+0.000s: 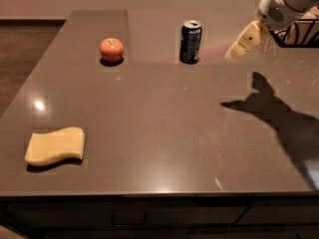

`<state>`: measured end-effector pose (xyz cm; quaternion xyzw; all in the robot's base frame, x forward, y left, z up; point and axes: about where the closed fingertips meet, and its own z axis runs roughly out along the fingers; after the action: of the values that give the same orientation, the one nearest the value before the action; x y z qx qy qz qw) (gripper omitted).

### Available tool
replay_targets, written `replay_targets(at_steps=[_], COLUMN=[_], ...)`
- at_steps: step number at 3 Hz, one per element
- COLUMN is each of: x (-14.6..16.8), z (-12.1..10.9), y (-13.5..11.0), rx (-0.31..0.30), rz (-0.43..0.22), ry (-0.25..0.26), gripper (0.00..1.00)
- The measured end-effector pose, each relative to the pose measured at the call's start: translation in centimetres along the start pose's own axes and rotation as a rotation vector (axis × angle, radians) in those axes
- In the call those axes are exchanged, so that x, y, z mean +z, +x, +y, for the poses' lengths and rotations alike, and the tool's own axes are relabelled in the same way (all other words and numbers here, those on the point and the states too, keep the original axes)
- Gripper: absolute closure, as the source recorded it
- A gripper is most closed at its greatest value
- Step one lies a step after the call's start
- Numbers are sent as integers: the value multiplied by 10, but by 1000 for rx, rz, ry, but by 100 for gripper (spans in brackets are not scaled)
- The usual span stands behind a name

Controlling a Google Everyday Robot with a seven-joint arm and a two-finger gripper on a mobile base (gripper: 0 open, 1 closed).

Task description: Move pepsi can near sponge

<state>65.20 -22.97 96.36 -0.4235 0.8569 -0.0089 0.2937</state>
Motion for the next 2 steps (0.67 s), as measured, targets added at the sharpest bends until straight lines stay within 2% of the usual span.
replay_targets(at_steps=[1,2], x=[29,59], z=[-17,-21], y=[-33,-65], rx=[62,91], rz=[-80,-123], ry=[-1,-14], gripper=[0,0])
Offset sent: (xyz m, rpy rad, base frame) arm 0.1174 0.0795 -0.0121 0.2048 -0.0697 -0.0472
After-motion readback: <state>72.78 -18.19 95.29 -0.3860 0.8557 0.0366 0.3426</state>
